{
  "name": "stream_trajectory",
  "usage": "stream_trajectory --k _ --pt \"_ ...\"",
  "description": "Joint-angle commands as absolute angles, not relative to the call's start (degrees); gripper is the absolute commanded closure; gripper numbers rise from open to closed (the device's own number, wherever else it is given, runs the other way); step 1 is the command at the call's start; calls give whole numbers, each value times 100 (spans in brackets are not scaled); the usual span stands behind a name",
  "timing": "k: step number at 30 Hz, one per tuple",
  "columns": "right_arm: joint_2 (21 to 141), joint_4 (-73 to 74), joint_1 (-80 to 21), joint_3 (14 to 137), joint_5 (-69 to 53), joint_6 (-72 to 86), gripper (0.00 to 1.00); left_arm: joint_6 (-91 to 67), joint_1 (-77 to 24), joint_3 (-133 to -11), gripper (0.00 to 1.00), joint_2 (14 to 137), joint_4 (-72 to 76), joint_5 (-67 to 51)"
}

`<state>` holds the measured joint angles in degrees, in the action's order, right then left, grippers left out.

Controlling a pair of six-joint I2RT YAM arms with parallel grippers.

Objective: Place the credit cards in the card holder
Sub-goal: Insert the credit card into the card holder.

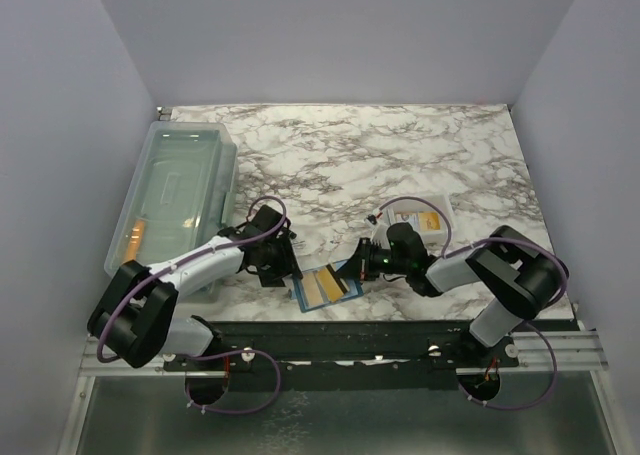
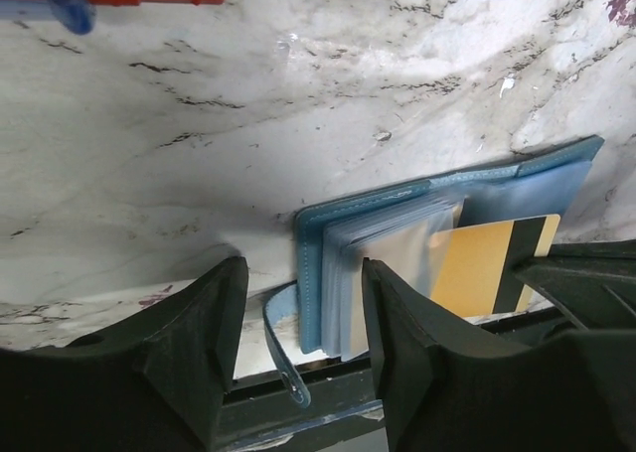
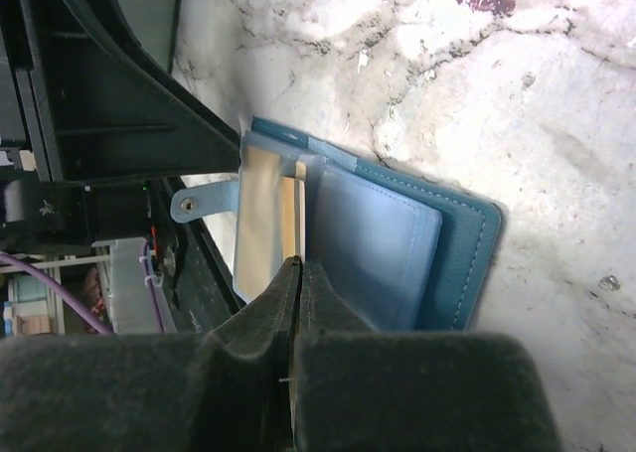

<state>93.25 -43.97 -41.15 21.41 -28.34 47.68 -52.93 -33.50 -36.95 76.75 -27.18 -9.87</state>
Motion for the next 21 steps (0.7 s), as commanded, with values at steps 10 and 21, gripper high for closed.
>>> stream_trajectory --k 10,21 --pt "9844 -5313 -4122 2095 -2671 4899 100 -5661 -3349 -3454 58 7239 -3265 -869" --pt "10031 -5704 -4188 2057 -2521 5009 100 -5774 -3372 -3184 65 7597 -2592 -1386"
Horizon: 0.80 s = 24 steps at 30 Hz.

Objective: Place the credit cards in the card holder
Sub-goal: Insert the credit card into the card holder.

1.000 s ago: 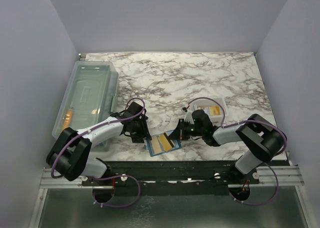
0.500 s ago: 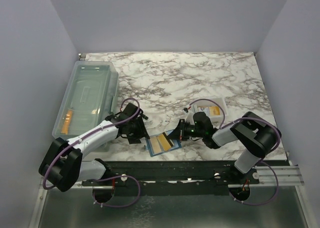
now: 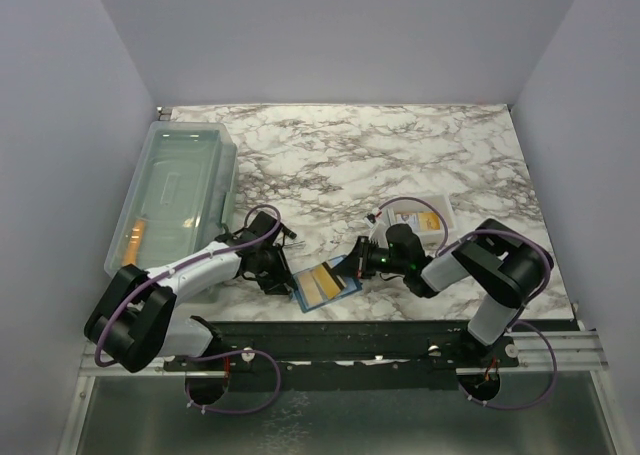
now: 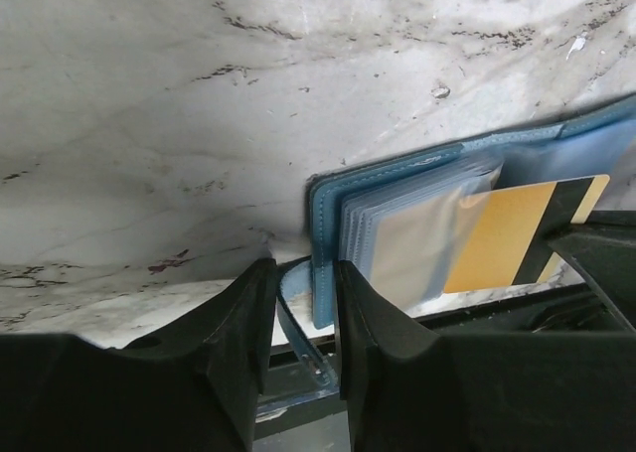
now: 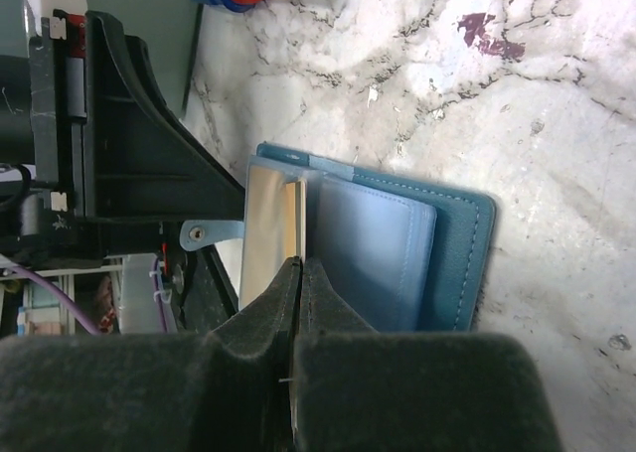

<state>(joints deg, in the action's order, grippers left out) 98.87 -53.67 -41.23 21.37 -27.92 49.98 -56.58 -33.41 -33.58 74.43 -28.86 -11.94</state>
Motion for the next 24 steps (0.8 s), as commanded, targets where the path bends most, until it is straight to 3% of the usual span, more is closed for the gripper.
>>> stream_trajectory --k 1,19,24 --pt "10059 -5741 -4204 2057 -2498 5016 100 -5799 -3382 -3170 65 7608 -2542 -1415" --pt "10199 -6108 -4595 1840 -1638 5284 100 -6021 -3393 -2988 65 7493 -2268 -1285" --pt "10258 -6922 -4597 1532 -1403 5357 100 -6038 -3393 -2848 65 7365 -2268 -1256"
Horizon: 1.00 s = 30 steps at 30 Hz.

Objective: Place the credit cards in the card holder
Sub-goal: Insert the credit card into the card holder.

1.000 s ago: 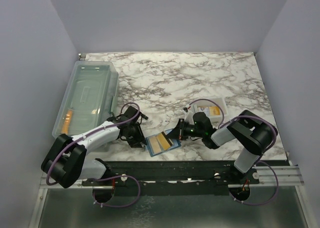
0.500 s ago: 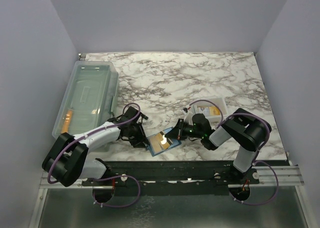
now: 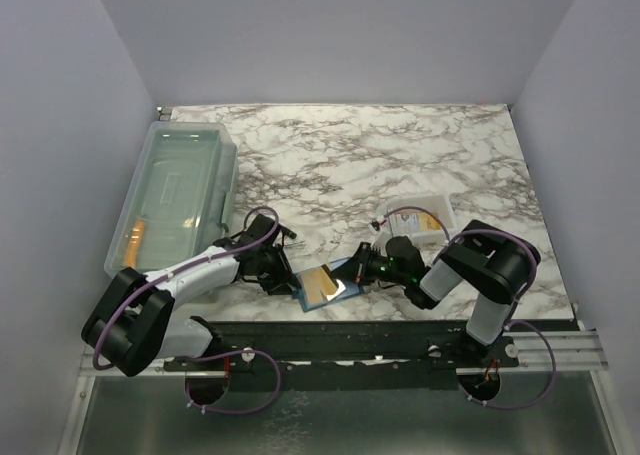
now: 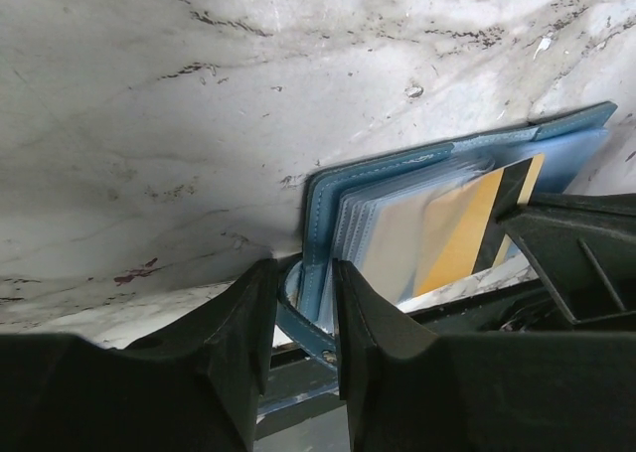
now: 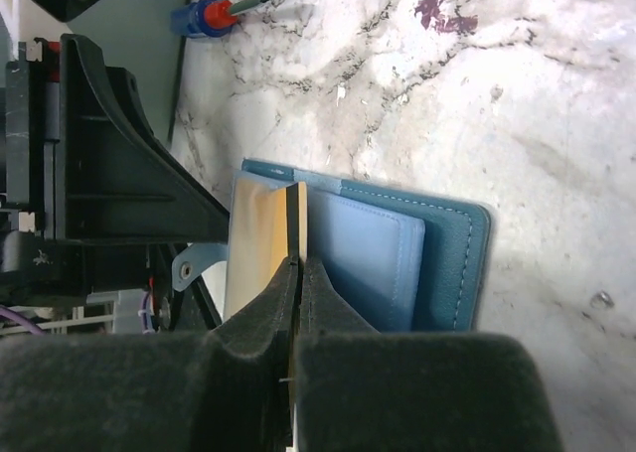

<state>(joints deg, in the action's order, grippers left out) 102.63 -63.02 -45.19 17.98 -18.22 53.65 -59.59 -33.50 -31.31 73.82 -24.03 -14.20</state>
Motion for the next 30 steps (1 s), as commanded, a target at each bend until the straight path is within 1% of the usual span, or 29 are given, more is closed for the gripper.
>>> stream_trajectory --k 1,6,12,16,19,20,23,24,26,28,30 --pt "10281 -7073 -4597 1508 -1420 5345 100 -6042 -3393 -2826 65 7351 -2268 -1264" --pt "10520 -7871 -4597 1403 -1376 5410 100 -6064 -3393 -2795 65 7421 -2229 -1378" --pt "10776 -7726 -4727 1742 -1343 5305 100 -6147 -3393 -2768 65 7356 -2165 -1424" --pt "10942 -7851 -4780 1768 -1215 5246 100 -6157 -3393 -2747 65 7411 -2106 -1386" --pt "10958 -8129 -4780 1604 -1386 5302 100 -6170 -3393 -2727 65 7444 -2051 -1360" --pt "10915 -8040 -4778 1575 -1433 5352 100 -6174 -3388 -2725 65 7438 -2048 -1342" --pt "10828 -6919 -4772 1916 -1938 5271 100 -6161 -3393 -2701 64 7444 -2031 -1327" --pt "10885 -6872 -4772 1961 -2156 5295 100 -6163 -3393 -2699 64 7440 -2025 -1327" --pt "11008 -7027 -4772 1921 -2408 5399 94 -6162 -3393 -2690 64 7443 -2017 -1335" --pt "11074 -6883 -4772 1959 -2532 5372 89 -6149 -3393 -2681 64 7429 -2022 -1336" --pt "11144 -6908 -4772 1982 -2668 5397 87 -6152 -3393 -2665 64 7419 -2021 -1343"
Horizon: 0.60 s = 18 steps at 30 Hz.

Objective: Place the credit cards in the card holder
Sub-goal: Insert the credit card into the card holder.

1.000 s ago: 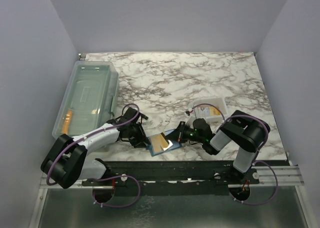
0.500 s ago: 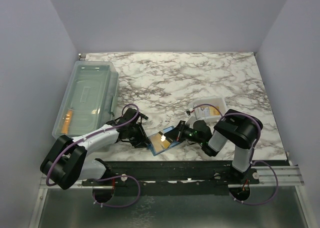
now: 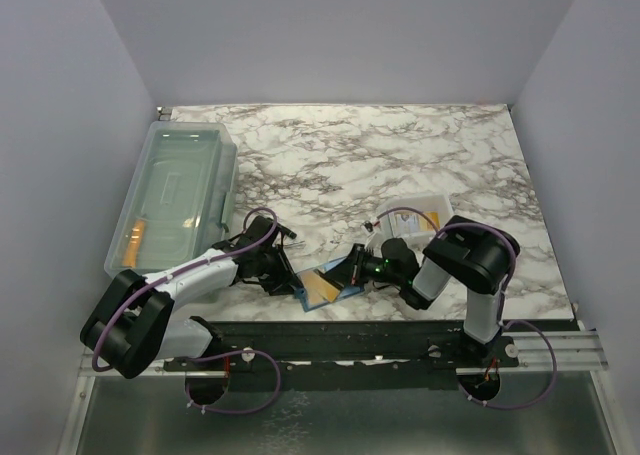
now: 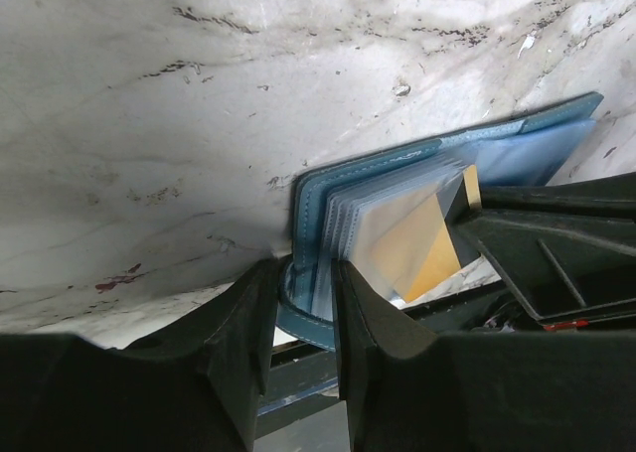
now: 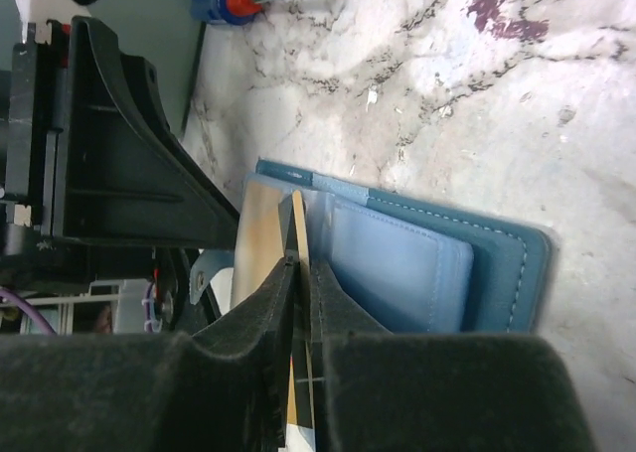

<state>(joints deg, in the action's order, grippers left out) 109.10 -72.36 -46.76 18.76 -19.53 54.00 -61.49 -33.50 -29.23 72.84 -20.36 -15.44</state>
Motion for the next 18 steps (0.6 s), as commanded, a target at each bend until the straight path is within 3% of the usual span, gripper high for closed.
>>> stream_trajectory --k 1,9,14,18 --pt "11171 -6920 -4772 1992 -2727 5413 87 -6152 -3393 -2663 64 7414 -2021 -1344" --pt "11329 -6987 -4764 2080 -3024 5467 80 -6111 -3393 -2685 64 7433 -2022 -1355" --pt "11197 -7034 -4711 1952 -2980 5486 99 -6101 -3393 -2670 64 7419 -2022 -1358" --pt "10994 -7122 -4668 1752 -2581 5505 100 -6104 -3391 -2656 64 7407 -2021 -1362"
